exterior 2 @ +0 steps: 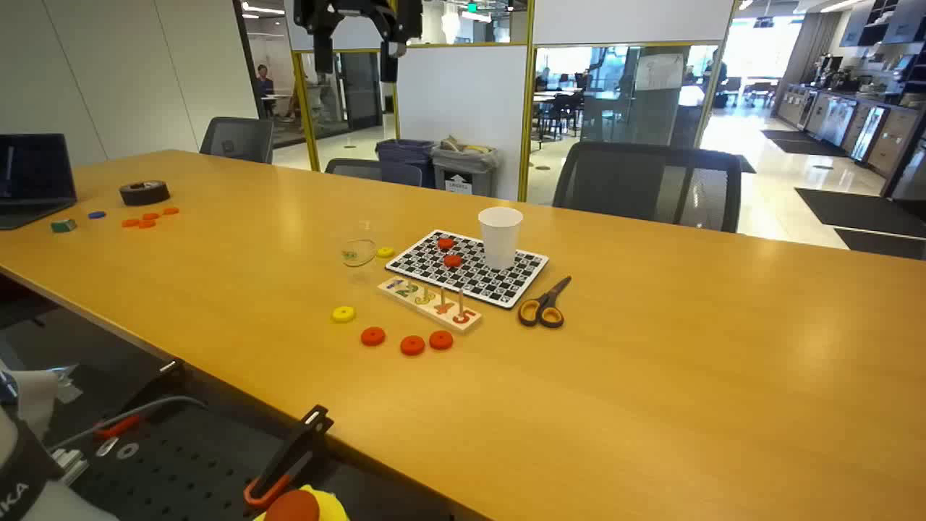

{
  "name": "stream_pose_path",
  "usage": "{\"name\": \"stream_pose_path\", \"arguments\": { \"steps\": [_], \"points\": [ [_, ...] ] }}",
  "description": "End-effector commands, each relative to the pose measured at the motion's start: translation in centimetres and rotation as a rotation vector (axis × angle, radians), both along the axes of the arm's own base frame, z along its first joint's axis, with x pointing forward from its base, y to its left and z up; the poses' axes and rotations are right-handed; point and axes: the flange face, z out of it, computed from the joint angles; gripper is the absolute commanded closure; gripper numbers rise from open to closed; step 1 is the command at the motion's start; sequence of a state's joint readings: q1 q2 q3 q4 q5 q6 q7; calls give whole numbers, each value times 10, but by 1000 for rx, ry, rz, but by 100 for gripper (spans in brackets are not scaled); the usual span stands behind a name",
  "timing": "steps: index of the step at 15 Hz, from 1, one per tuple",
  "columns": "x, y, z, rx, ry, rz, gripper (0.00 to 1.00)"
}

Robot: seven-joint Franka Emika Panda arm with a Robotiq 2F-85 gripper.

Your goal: Pick up the orange tokens from the table and put them in the white cup. Put the yellow tokens in the colourless cup.

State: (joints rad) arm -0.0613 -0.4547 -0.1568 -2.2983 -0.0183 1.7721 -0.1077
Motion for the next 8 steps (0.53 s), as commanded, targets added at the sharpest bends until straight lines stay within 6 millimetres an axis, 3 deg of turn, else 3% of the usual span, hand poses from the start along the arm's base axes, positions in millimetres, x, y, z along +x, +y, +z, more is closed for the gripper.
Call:
{"name": "stream_pose_path", "arguments": {
  "steps": [1,5,8],
  "points": [
    [1,0,3,-1,-4,0,0],
    [0,0,2,-10,-25,-7,0],
    [2,2,-42,-50,-84,-50,0]
  ]
}}
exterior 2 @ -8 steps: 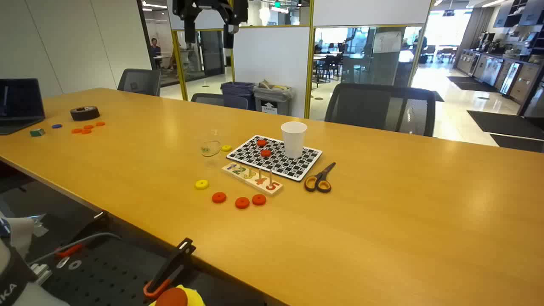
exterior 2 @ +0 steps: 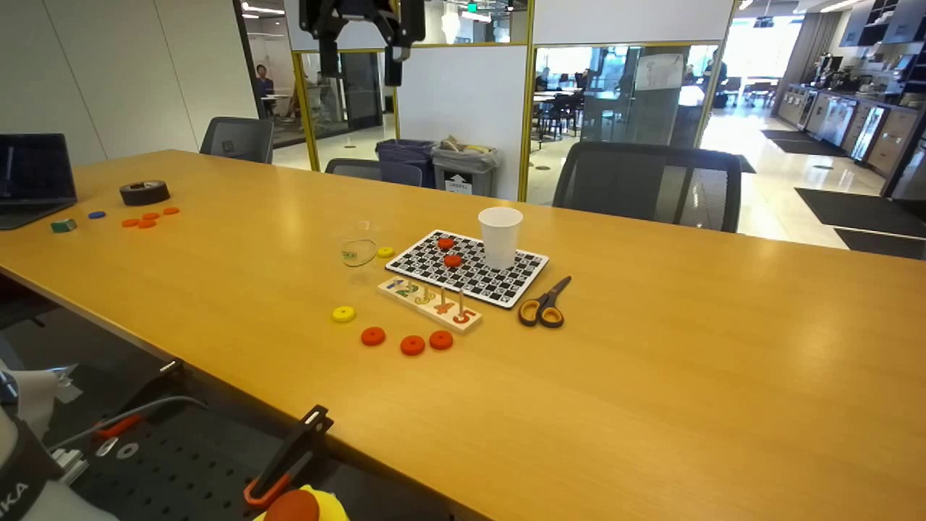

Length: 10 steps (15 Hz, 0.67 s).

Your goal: Pick up the orange tokens from the table and put them in the white cup. Put the yellow tokens in the colourless cup.

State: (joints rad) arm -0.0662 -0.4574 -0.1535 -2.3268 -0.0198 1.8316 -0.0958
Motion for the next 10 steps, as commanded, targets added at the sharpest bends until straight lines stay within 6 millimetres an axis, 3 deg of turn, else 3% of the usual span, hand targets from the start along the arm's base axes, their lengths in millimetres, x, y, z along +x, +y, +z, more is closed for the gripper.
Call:
{"name": "stream_pose_path", "arguments": {
  "steps": [1,6,10],
  "points": [
    [2,3,-50,-53,-64,-42,0],
    [4,-13,-161,-171,-75,-154,0],
    [9,-32,-236,-174,9,-199,0]
  ]
}}
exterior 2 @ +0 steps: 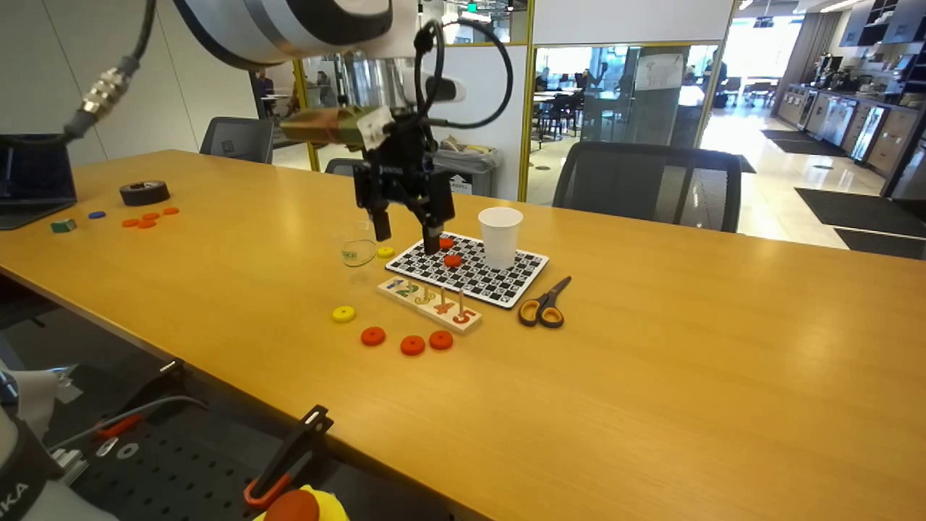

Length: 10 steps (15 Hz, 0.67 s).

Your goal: Pick up the orange tokens from the table and put them in the white cup. Put the yellow tokens in the colourless cup.

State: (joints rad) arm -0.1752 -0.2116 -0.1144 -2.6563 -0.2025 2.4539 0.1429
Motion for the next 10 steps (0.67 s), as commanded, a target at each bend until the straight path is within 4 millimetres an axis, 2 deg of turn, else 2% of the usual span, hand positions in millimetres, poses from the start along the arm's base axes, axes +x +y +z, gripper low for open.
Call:
{"name": "stream_pose_path", "arguments": {
  "steps": [1,3,5,10],
  "points": [
    [14,-13,-53,0,44,-37,0],
    [18,-14,-85,8,66,-32,0],
    [24,-15,-108,4,54,-31,0],
    [38,-31,-140,9,15,-76,0]
  ]
}}
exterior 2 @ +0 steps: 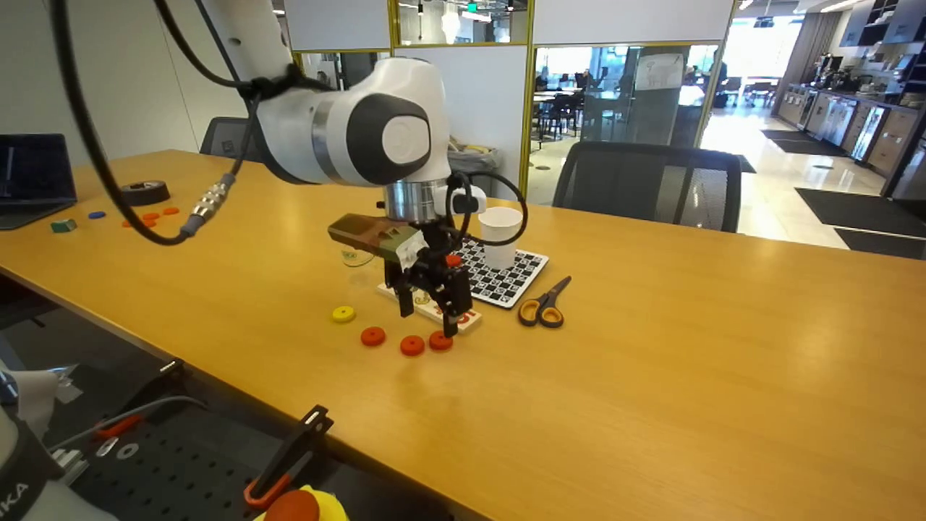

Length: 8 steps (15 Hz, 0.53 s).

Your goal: Pick up the orange tokens from the table and put them in the white cup. Put the yellow tokens in the colourless cup.

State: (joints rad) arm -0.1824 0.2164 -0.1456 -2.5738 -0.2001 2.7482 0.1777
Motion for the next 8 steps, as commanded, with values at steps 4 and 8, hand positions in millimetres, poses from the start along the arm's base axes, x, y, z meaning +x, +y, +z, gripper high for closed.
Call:
{"name": "stream_pose_path", "arguments": {
  "steps": [4,8],
  "points": [
    [22,-17,-25,32,-71,-108,0],
    [25,-24,-33,68,-111,-181,0]
  ]
}}
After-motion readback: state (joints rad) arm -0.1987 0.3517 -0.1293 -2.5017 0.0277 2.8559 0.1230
